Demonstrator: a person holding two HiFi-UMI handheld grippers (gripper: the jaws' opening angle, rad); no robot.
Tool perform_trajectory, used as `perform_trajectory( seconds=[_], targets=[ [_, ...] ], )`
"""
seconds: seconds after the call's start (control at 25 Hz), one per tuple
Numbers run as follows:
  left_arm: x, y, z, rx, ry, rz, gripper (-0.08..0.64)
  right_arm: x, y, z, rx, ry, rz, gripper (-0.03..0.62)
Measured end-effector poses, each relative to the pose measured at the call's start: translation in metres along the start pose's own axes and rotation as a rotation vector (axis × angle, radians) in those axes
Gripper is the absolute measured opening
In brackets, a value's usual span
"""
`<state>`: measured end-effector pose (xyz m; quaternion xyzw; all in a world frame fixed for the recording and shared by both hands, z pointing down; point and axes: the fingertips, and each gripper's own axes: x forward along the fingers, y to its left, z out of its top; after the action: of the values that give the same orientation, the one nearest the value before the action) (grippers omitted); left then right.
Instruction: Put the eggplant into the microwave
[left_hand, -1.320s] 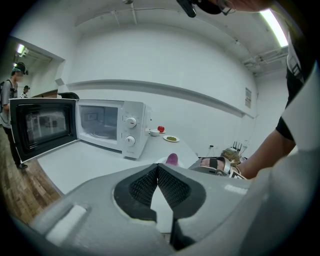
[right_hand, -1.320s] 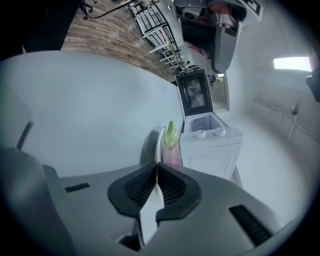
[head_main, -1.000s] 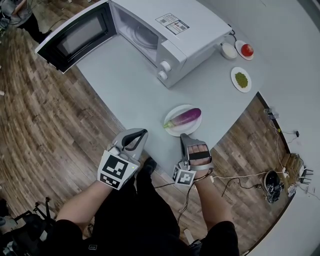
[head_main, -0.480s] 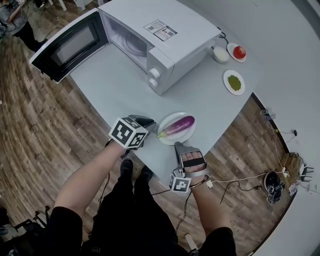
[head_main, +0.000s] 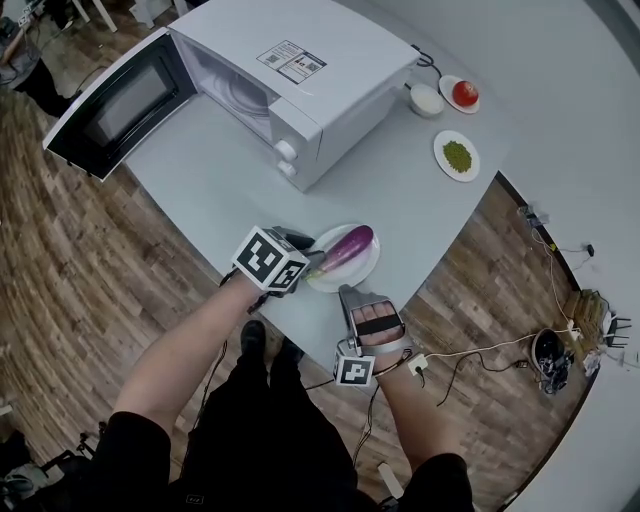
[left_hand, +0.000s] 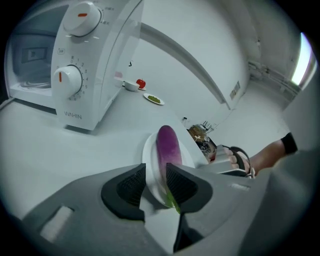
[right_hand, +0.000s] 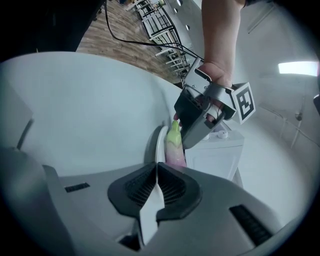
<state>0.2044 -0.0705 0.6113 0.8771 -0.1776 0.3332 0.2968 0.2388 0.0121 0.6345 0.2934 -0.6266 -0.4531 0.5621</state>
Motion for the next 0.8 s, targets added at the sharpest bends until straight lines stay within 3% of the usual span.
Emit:
perform_trajectory(
  seconds=[0.2, 0.48, 0.8],
  targets=[
    [0.007, -0.010, -0.003, 0.022, 0.039, -0.036, 0.121, 0.002, -0.002, 0.000, -0.005, -0.002, -0.009, 0.023],
    [0.003, 0.000, -0.002, -0.017, 0.018, -0.004, 0.124, 0.001, 0.004, -0.002, 0.008, -0.005, 0.030, 0.025],
    [0.003, 0.012, -0.008, -0.028, 0.062, 0.019, 0.124, 0.002, 0.004, -0.013, 0.033, 0.001, 0.073, 0.044]
  ],
)
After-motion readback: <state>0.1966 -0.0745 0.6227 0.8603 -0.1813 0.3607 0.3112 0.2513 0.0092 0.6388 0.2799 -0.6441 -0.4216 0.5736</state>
